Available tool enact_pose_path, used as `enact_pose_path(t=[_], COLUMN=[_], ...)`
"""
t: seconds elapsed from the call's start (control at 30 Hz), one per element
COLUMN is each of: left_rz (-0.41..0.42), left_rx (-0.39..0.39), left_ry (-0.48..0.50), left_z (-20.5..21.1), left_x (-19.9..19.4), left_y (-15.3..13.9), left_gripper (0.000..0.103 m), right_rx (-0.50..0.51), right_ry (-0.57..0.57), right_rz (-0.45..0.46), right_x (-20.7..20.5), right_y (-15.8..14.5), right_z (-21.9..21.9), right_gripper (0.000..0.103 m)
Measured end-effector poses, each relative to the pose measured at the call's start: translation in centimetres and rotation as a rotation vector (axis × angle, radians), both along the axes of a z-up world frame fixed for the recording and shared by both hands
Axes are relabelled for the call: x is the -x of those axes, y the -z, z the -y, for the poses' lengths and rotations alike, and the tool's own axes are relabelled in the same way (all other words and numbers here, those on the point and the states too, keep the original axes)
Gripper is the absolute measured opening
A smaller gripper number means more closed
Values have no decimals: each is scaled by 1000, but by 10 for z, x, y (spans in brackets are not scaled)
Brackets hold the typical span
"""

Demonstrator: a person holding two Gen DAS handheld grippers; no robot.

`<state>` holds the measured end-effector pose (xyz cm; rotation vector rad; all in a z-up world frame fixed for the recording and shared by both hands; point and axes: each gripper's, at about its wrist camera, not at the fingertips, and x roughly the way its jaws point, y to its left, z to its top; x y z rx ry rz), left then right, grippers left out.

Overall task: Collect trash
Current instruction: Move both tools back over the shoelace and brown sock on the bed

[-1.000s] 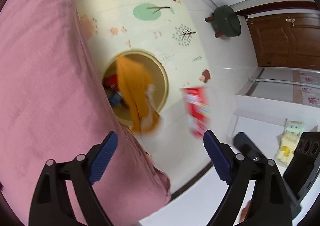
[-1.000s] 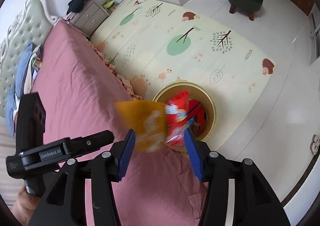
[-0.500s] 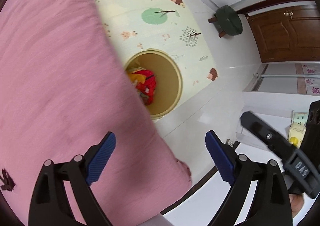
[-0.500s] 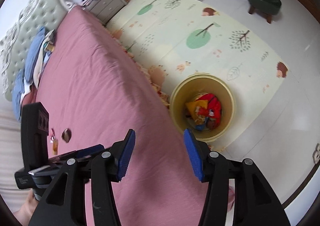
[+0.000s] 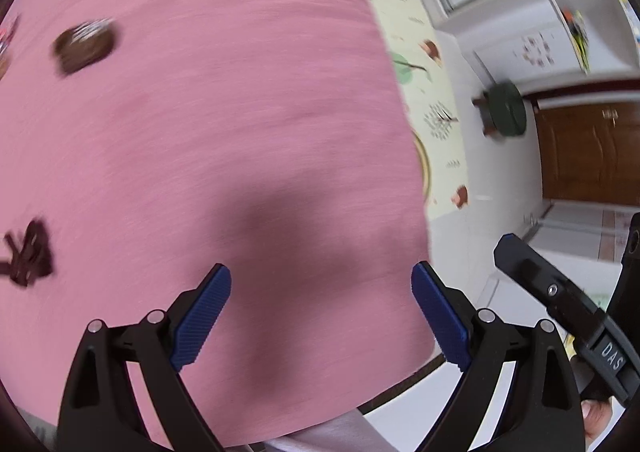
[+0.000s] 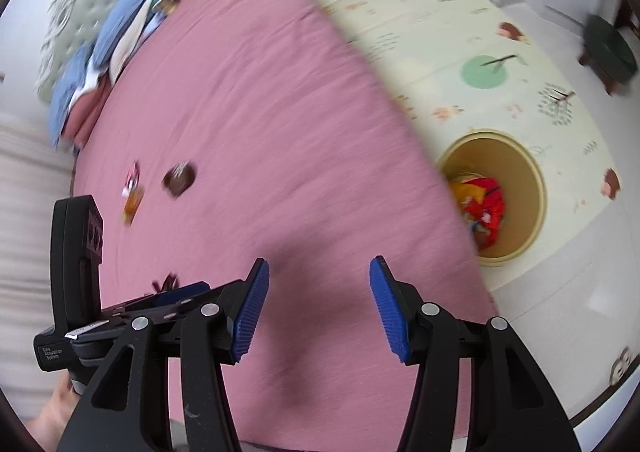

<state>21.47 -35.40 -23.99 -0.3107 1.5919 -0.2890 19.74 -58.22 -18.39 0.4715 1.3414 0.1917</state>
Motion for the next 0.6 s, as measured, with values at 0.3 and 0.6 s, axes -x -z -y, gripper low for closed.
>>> enact_pose_path(t=[0.3, 0.6], left_rz=[-20, -45], left_rx=[-6, -26], left_ry=[-232, -397], left_z=[-113, -190], left_x=[43, 73], left_y=[13, 28], left_gripper=[91, 93], right_rx=[-14, -5], right_ry=[-175, -302], right_rz=[-28, -34], right_x=[5, -3], right_y=[10, 26], right_z=[-101, -171], right_gripper=[55, 59])
